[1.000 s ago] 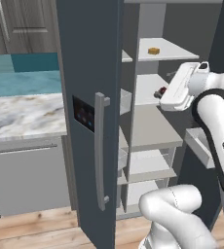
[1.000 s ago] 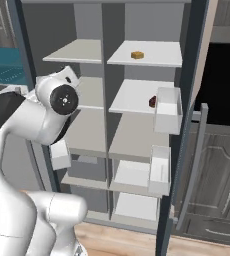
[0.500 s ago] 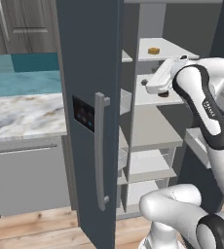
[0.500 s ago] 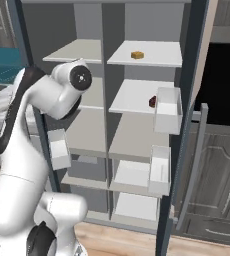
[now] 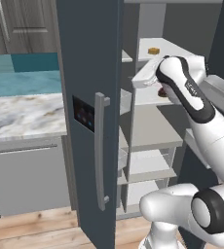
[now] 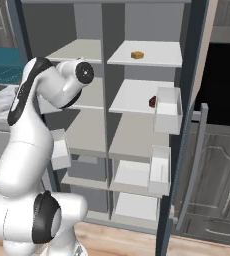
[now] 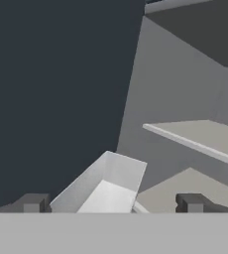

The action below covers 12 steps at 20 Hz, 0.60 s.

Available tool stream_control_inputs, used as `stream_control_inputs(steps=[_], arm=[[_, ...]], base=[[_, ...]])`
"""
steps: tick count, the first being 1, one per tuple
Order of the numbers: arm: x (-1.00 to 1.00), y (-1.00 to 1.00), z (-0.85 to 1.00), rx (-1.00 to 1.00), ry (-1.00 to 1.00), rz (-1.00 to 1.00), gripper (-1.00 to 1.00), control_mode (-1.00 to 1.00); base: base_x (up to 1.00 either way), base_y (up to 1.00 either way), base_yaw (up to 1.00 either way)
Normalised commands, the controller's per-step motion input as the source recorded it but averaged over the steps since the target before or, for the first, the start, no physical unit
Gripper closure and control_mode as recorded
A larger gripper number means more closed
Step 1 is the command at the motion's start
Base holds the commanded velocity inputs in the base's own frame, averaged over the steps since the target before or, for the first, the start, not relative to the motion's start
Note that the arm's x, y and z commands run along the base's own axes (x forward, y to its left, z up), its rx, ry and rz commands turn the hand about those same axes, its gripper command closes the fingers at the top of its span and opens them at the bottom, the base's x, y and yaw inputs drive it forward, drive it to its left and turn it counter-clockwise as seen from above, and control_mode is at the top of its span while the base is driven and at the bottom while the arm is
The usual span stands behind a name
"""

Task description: Take the cakes from the fridge and place them on the empty tray on the dining counter.

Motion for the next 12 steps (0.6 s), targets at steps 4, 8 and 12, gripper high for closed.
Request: stream_control_inputs(steps=[4, 8, 12], arm=[[0.64, 0.29, -0.08, 0.02, 0.00, 0.01, -1.00, -1.00], [0.77, 0.02, -0.02, 0.01, 0.00, 0.00, -1.00, -1.00], [0.26, 0.22, -0.02, 0.01, 0.01, 0.03, -1.00, -1.00]], base=[[0.00, 0.00, 0.00], [0.00, 0.00, 0.00], [0.00, 0.00, 0.00]])
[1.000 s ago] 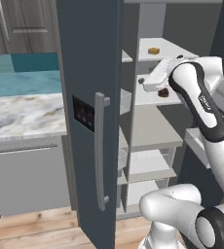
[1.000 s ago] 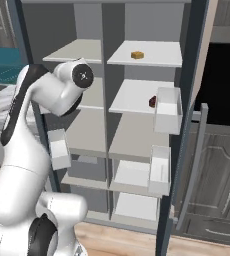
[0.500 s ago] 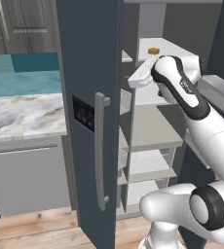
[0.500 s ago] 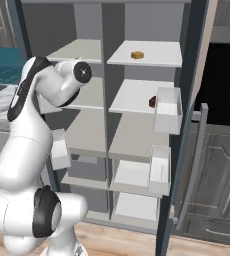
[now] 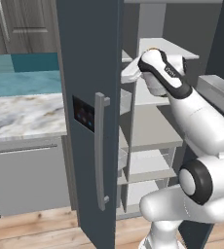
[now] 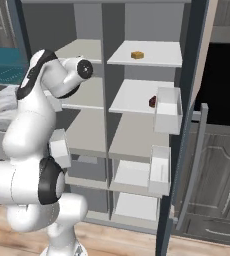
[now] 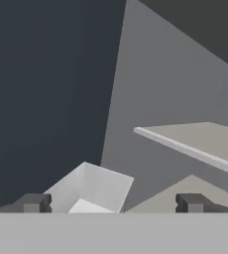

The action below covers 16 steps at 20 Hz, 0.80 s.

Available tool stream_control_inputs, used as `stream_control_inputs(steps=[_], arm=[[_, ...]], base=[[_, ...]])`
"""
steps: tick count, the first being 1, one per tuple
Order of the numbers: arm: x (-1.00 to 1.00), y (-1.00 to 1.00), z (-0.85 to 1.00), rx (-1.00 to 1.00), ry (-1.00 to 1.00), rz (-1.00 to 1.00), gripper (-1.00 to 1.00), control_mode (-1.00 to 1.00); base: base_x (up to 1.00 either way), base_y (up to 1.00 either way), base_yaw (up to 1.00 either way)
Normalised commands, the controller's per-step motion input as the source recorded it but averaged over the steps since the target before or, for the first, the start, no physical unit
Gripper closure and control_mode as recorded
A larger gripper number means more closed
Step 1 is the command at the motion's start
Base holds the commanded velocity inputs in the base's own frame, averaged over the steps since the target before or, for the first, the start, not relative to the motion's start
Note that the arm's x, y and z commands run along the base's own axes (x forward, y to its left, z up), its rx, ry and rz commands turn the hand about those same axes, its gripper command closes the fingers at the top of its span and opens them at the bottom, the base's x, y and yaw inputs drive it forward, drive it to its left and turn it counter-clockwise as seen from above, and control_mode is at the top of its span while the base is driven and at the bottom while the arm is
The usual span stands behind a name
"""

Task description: Take the cakes from the fridge and place them on the empty tray on the dining counter.

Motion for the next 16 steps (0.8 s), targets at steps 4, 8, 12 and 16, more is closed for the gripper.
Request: stream_control_inputs(steps=[4, 8, 12, 16], arm=[[-0.21, 0.66, -0.17, 0.00, 0.00, 0.11, -1.00, -1.00], [-0.56, 0.99, -0.30, 0.00, 0.00, 0.17, -1.00, -1.00], [-0.58, 1.00, -0.40, 0.00, 0.01, 0.19, -1.00, -1.00], [-0.75, 1.00, -0.35, 0.04, 0.07, 0.21, -1.00, -1.00]], base=[[0.00, 0.00, 0.00], [0.00, 0.00, 0.00], [0.00, 0.00, 0.00], [0.00, 0.00, 0.00]])
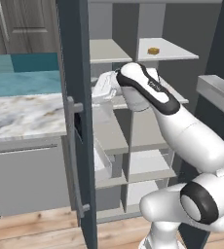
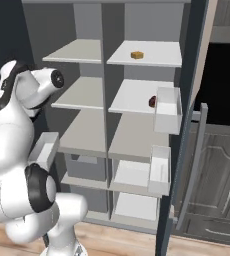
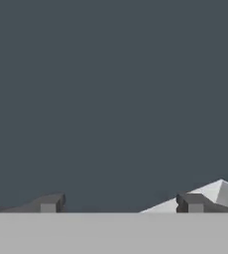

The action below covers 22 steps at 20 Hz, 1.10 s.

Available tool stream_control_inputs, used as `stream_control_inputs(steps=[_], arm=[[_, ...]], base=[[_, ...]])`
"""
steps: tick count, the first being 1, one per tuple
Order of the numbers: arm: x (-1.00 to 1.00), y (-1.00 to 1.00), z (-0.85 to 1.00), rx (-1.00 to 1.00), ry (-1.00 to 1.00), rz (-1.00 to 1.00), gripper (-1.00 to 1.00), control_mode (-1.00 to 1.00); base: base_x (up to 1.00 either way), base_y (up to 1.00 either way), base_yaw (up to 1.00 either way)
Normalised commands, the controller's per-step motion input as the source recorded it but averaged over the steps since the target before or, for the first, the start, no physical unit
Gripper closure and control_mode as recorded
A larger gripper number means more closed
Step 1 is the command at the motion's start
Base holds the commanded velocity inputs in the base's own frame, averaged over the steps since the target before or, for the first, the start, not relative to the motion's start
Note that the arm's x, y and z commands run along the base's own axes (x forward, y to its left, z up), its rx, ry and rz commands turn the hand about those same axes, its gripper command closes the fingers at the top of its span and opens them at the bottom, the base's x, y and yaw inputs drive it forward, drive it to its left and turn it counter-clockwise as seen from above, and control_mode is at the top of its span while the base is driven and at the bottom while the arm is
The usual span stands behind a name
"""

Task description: Take the cakes from the fridge and place them on the empty tray on the dining counter.

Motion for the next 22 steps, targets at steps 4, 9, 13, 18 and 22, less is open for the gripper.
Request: stream_control_inputs(steps=[4, 9, 13, 18, 22], arm=[[-0.46, 1.00, -0.17, 0.12, 0.11, 0.21, -1.00, -1.00], [-0.06, 0.51, 0.58, 0.13, 0.00, 0.09, -1.00, -1.00], [-0.30, -0.72, 1.00, 0.06, -0.11, -0.07, -1.00, -1.00], [-0.79, -0.92, 1.00, 0.04, -0.24, -0.15, -1.00, -1.00], [-1.00, -0.71, 0.55, -0.05, -0.12, -0.25, -1.00, -1.00]], base=[[0.00, 0.00, 0.00], [0.00, 0.00, 0.00], [0.00, 0.00, 0.00], [0.00, 0.00, 0.00], [0.00, 0.00, 0.00]])
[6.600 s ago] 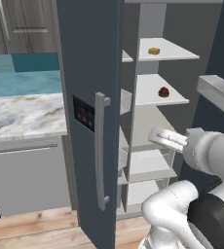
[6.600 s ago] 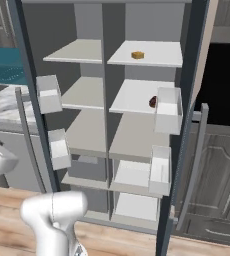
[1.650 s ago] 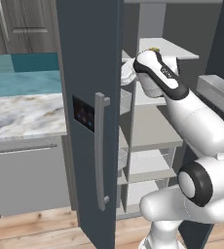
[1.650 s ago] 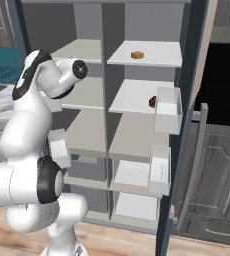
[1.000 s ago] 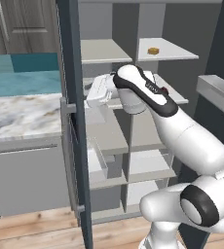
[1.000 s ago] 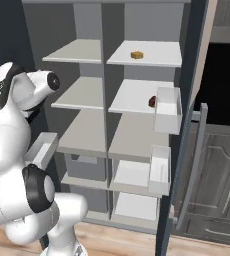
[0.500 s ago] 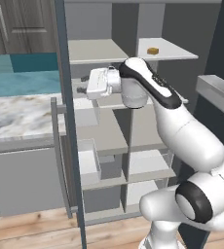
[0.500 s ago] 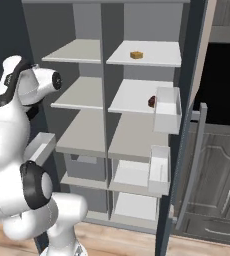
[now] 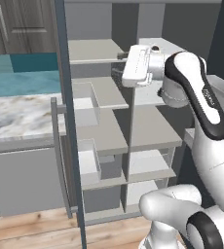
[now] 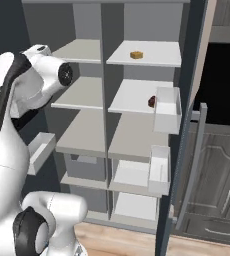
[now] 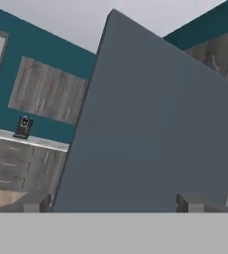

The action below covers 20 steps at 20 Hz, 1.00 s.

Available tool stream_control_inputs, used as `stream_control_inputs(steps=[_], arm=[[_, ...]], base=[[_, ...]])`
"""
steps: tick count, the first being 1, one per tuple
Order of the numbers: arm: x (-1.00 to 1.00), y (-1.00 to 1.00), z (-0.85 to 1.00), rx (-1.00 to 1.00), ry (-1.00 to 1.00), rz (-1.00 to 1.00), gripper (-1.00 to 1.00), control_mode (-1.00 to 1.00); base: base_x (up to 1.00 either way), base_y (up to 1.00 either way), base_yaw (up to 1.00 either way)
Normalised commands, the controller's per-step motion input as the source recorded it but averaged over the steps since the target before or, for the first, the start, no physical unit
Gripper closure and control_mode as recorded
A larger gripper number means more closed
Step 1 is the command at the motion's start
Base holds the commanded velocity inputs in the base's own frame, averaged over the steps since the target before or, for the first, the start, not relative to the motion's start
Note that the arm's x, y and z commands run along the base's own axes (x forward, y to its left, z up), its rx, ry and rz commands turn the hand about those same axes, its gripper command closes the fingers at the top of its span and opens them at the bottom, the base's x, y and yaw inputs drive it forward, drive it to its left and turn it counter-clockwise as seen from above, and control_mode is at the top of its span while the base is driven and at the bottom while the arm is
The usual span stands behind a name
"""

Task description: Take the cakes from the fridge and place them on the empty tray on the dining counter.

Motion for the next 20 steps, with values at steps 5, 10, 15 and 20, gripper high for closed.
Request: stream_control_inputs(steps=[5, 10, 15, 20], arm=[[-1.00, -0.33, -0.15, -0.28, -0.01, -0.41, -1.00, -1.00], [-0.95, -0.32, -0.28, -0.16, 0.00, -0.51, -1.00, -1.00], [-0.76, -0.35, 0.00, 0.00, 0.00, -0.57, -1.00, -1.00], [-0.66, -0.63, 0.38, 0.01, -0.01, -0.47, -1.00, -1.00]], base=[[0.00, 0.00, 0.00], [0.00, 0.00, 0.00], [0.00, 0.00, 0.00], [0.00, 0.00, 0.00]])
